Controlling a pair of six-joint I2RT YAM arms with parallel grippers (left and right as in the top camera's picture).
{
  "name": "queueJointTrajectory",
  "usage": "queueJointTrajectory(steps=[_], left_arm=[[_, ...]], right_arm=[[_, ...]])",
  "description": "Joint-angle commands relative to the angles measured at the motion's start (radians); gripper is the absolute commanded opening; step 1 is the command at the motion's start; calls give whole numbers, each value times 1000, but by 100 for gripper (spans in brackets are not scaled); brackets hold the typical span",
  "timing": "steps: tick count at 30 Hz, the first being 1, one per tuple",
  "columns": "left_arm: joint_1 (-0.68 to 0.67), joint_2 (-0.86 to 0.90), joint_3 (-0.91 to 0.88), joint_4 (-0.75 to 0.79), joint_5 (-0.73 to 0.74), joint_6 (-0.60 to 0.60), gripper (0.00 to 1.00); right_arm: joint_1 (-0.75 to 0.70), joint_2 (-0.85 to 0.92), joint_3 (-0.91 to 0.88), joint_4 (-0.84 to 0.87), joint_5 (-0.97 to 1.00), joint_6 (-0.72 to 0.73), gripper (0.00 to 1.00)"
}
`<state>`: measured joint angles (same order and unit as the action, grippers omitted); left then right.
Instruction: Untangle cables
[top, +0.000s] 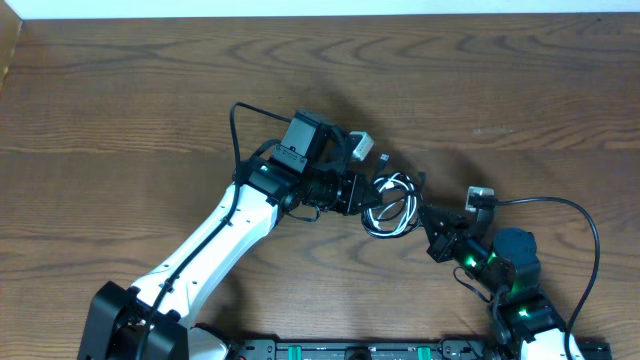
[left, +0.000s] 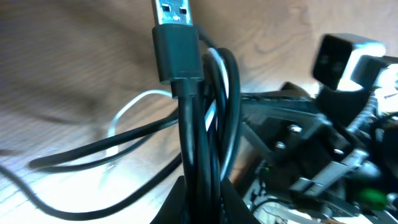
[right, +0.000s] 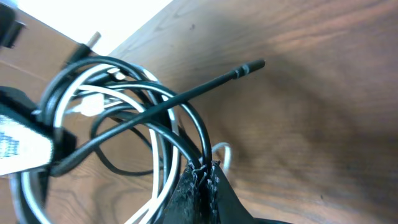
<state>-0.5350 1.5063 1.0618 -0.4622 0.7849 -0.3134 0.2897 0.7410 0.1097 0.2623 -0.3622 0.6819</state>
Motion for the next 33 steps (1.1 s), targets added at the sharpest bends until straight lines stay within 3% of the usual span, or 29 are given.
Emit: queueJointTrajectory(steps=[1,9,17,20,23,26,29,33], left_arm=[[-1,-3,22,-22,-159,-3,8],[0,-3,22,-76,-529,-229,8],[0,-3,22,-75,-636,-328,8],[-1,-3,22,-64,-539,-300,8],[-1,-3,22,-18,-311,-179,8],[-1,-3,22,5,-105,-48,8],[-1,-3,22,-4,-37,34,8],[-1,-3,22,-2,-6,48,8]], right_arm=[[-2,-3,1,60,-126,1,1],[-70,-21,1,279,-436,42,1],[-245,-23,1,584,-662,188,1],[-279,-22,1,545,-661,163,4],[-274,-21,1,445,-662,105,17],[-261,-21,1,331,-655,11,23],[-260,-21,1,199,-579,-61,23],[-260,-21,1,74,-459,-70,22]])
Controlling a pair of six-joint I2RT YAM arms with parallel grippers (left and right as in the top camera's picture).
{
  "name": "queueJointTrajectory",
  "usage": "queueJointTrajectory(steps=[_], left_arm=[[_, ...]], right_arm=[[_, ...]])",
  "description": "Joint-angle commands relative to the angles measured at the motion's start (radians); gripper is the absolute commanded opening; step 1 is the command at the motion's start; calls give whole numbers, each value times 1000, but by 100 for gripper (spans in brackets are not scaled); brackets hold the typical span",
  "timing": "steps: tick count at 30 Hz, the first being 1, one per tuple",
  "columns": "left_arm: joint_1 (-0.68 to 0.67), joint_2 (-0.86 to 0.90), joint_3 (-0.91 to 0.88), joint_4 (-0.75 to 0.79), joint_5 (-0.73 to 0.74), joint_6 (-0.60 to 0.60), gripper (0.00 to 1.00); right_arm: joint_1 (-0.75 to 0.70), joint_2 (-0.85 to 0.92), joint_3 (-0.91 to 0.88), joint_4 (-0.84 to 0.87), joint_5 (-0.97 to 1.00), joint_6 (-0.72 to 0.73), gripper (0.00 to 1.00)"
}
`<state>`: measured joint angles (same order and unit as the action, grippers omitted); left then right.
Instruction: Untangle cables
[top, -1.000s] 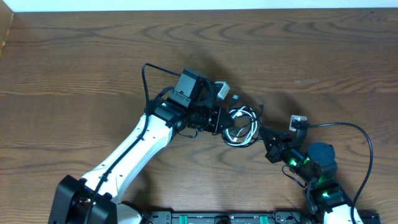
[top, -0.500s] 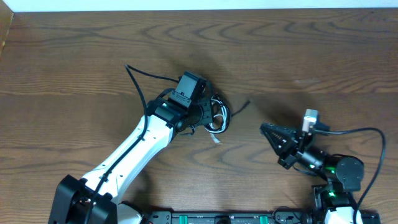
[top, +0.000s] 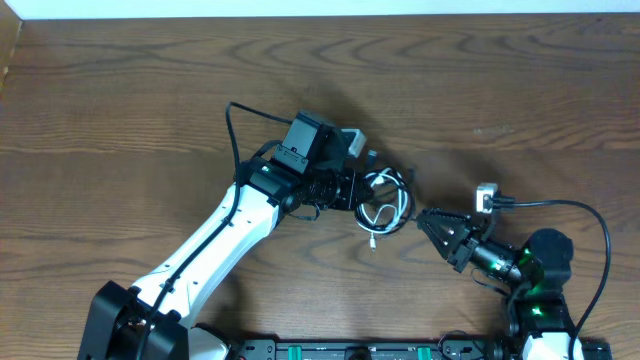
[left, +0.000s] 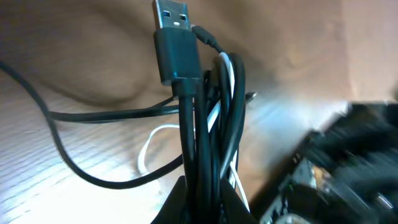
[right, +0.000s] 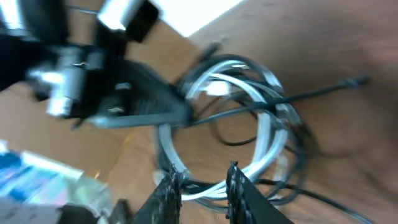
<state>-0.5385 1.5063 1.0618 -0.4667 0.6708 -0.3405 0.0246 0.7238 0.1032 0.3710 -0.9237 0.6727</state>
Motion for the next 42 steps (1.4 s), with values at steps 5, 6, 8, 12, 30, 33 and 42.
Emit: queueJointTrajectory(steps=[5,6,8,12,30,33,42], left_arm=[[2,-3,22,5,133,75,8],[2,-3,22,10,160,75,8],[2,-3,22,23,212,75,8],[2,-3,22,32,257,75,8],[3,-3,22,35,217,74,8],[3,-3,22,36,145,69,8],[3,-3,22,48,144,66,8]], right_arm=[[5,-3,7,-77,155,-61,20],[5,-3,7,-77,155,-61,19],[5,-3,7,-81,159,-61,19],[5,7,7,-131,227,-60,17],[16,90,7,-187,172,-30,7],[16,90,7,-187,121,-6,9],[16,90,7,-151,0,117,25]])
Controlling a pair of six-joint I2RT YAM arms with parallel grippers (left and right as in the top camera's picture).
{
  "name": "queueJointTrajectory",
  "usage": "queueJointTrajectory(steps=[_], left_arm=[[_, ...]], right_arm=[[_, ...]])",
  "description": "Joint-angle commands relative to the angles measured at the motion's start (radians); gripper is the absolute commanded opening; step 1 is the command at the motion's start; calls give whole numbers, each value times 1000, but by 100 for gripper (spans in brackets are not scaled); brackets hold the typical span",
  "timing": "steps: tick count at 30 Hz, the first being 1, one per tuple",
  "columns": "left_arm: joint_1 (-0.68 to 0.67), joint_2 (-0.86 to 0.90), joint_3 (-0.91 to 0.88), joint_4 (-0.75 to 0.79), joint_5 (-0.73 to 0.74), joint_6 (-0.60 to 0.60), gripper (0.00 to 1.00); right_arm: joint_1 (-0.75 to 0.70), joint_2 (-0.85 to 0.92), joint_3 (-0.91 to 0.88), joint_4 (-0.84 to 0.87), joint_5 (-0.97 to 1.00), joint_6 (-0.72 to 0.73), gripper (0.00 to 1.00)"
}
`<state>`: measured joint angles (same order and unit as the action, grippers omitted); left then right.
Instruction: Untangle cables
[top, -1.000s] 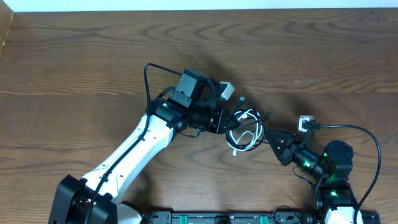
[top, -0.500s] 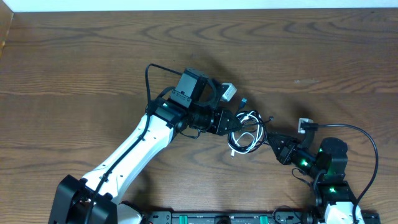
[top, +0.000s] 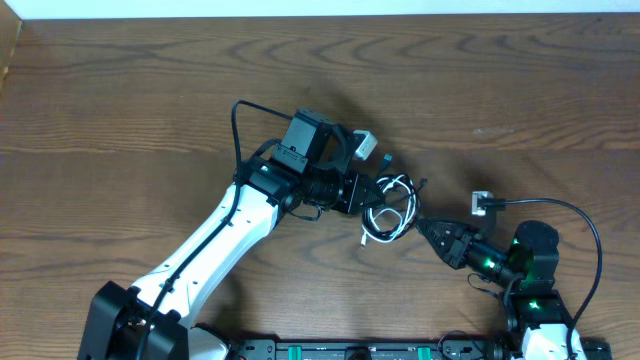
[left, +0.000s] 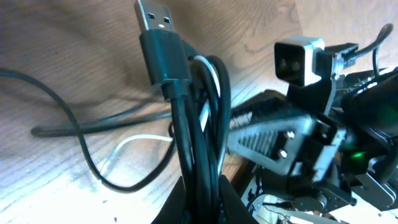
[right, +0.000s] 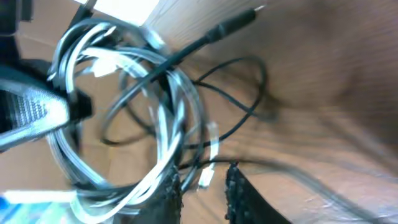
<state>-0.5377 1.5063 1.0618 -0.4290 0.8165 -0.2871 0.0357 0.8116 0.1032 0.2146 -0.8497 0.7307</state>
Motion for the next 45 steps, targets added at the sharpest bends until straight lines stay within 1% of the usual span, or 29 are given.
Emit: queueJointTrajectory(steps=[1,3,7,9,12,14,16,23,28,32,38,43,45], left_arm=[[2,-3,22,13,-2,13,8],[2,-3,22,14,-2,13,8],[2,-3,22,30,-1,-47,8],[2,-3,22,43,10,-78,8],[1,-3,22,42,36,-88,8],[-3,-3,22,42,47,-87,8],[-8,-3,22,42,47,-71,8],[-9,-3,22,5,47,-66,8],[-9,-3,22,-10,47,-66,8],[-9,-3,22,-10,48,-66,8],[-9,-3,22,-10,120,-66,8],[-9,-3,22,-11,120,-66,8],[-9,-3,22,-10,142,-66,8]], right_arm=[[5,2,7,5,-74,76,25],[5,2,7,1,-77,97,26],[5,2,7,-47,-51,102,27],[5,5,7,-71,-10,103,27],[5,5,7,-71,29,110,24],[5,5,7,-37,28,113,23],[5,5,7,-1,27,82,23],[5,5,7,50,29,-99,26],[5,5,7,141,27,-101,26],[5,5,7,202,29,-100,28],[5,7,7,184,31,-100,27],[5,7,7,185,28,-89,25],[5,7,7,177,28,-89,25]])
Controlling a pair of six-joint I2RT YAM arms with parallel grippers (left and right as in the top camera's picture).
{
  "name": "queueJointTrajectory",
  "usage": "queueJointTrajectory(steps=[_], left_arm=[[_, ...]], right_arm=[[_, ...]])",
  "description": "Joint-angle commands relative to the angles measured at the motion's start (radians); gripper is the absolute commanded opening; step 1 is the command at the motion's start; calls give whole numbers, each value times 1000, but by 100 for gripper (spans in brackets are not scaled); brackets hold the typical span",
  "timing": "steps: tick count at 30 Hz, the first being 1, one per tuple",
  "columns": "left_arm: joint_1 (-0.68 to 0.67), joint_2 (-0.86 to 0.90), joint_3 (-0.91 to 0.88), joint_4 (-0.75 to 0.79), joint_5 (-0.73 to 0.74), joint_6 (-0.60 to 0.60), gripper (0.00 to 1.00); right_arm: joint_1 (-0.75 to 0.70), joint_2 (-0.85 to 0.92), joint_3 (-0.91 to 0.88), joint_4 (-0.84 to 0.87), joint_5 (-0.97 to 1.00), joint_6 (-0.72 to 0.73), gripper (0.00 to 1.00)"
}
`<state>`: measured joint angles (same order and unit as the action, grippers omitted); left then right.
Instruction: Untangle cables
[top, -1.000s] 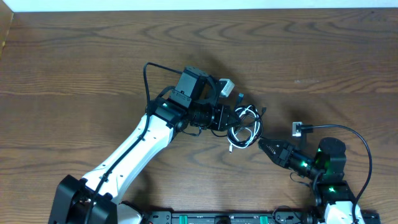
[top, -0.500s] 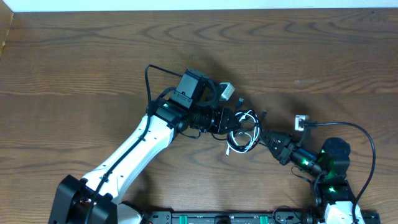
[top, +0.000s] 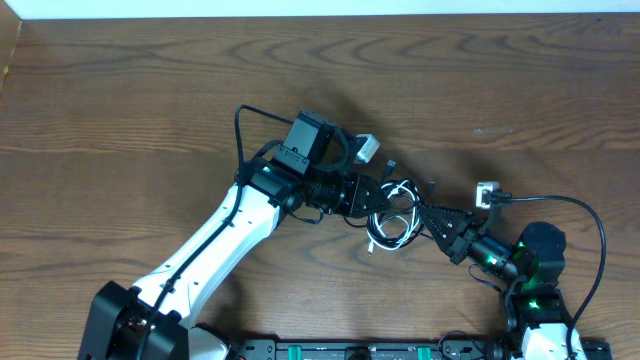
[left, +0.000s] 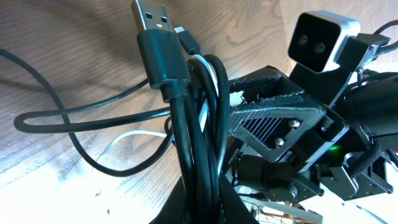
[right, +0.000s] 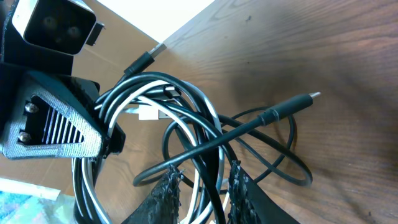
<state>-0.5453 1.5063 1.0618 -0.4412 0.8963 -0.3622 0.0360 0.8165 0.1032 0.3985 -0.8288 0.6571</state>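
A tangled bundle of black and white cables (top: 396, 210) hangs between both grippers near the table's middle. My left gripper (top: 368, 195) is shut on the bundle; in the left wrist view the strands rise from its jaws (left: 202, 186) to a black USB plug (left: 152, 28). My right gripper (top: 430, 217) is open, and its fingertips (right: 166, 186) straddle black and white strands of the coil (right: 155, 112). A black cable end with a thin plug (right: 292, 106) sticks out to the right.
The brown wooden table (top: 120, 90) spreads to all sides. A black rail (top: 350, 350) runs along the front edge. The right arm's own lead (top: 585, 220) arcs at the right, and the left arm's lead (top: 240, 125) loops up behind its wrist.
My right gripper was open just right of the bundle; now its fingers reach in around several strands. The left gripper and the bundle have shifted slightly right.
First the right gripper was shut on a black strand while the left held the bundle. Then the right was open and back to the right, clear of the coil. Later it stood close by, and now straddles strands. The left stayed shut throughout.
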Motion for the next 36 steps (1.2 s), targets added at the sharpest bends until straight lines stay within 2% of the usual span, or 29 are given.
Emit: queueJointTrajectory(steps=[1,5,12,15,17,23,26,31,36], left_arm=[[-2,-3,22,2,67,9,8],[-9,-3,22,3,72,9,8],[-62,-3,22,60,73,-19,8],[-81,-3,22,70,73,-21,8],[-83,-3,22,65,73,-21,8],[-71,-3,22,61,51,-2,8],[-43,-3,22,46,-63,-2,8],[5,-3,22,-3,-346,-97,8],[35,-3,22,-20,-494,-182,8]], right_arm=[[5,2,7,-10,8,-15,24],[5,2,7,-32,7,-15,19],[70,2,7,-36,42,-15,18],[103,11,7,-36,90,-14,12],[112,16,7,-36,118,-14,2],[111,19,7,-37,168,0,1],[103,18,7,-14,110,0,1],[79,18,7,169,-181,67,1],[49,18,7,349,-327,153,1]])
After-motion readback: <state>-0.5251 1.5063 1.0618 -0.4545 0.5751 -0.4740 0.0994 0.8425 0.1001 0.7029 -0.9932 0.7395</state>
